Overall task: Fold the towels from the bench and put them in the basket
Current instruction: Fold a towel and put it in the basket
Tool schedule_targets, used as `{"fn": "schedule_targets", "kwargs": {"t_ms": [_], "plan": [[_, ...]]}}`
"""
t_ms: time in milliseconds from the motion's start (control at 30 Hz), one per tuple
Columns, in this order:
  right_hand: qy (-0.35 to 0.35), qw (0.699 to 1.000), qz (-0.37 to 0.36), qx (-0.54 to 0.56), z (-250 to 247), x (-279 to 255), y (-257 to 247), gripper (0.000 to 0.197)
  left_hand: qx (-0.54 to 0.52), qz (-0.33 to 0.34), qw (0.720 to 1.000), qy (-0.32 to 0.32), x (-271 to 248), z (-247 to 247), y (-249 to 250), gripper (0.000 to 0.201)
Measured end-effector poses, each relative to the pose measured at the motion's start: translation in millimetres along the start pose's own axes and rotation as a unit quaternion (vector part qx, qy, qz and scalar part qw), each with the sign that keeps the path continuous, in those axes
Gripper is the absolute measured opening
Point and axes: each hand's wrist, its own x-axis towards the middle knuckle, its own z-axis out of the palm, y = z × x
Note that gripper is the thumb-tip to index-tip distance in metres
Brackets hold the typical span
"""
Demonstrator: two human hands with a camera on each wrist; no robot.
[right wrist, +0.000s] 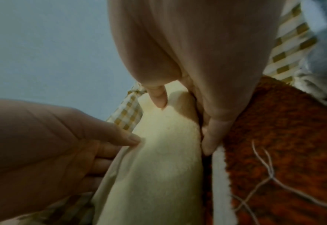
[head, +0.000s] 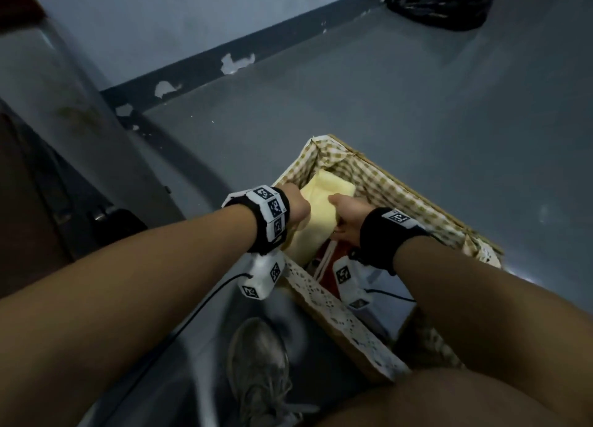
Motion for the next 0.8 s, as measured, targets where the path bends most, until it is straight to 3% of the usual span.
{"fn": "schedule_targets", "kwargs": {"t_ms": [133, 233, 300, 467, 633, 733, 800], "plan": [[0.008, 0.996, -0.015, -0.084, 1, 0, -10, 0.035, -0.004, 0.013, 1.000, 0.025, -2, 1, -6, 0.042], [0.038, 0.983, -0.066, -0.169, 2, -26, -29, 0.027, -0.030, 0.044, 0.998, 0.035, -17, -12, -7, 0.057], [0.038, 0.969, -0.106, -0.221, 6, -50, -44, 0.030, -0.054, 0.081, 0.994, 0.043, -39, -31, -7, 0.053], [-0.101, 0.915, -0.219, -0.325, 50, -136, -80, 0.023, -0.125, 0.184, 0.971, 0.088, -119, -96, -26, 0.006], [-0.210, 0.844, -0.279, -0.408, 134, -208, -103, 0.019, -0.121, 0.191, 0.963, 0.146, -200, -162, -104, 0.012], [-0.257, 0.827, -0.304, -0.398, 196, -237, -105, 0.011, -0.086, 0.147, 0.959, 0.225, -243, -190, -163, 0.013], [-0.288, 0.794, -0.331, -0.421, 250, -254, -96, 0.010, -0.058, 0.094, 0.954, 0.279, -277, -202, -216, 0.015]]}}
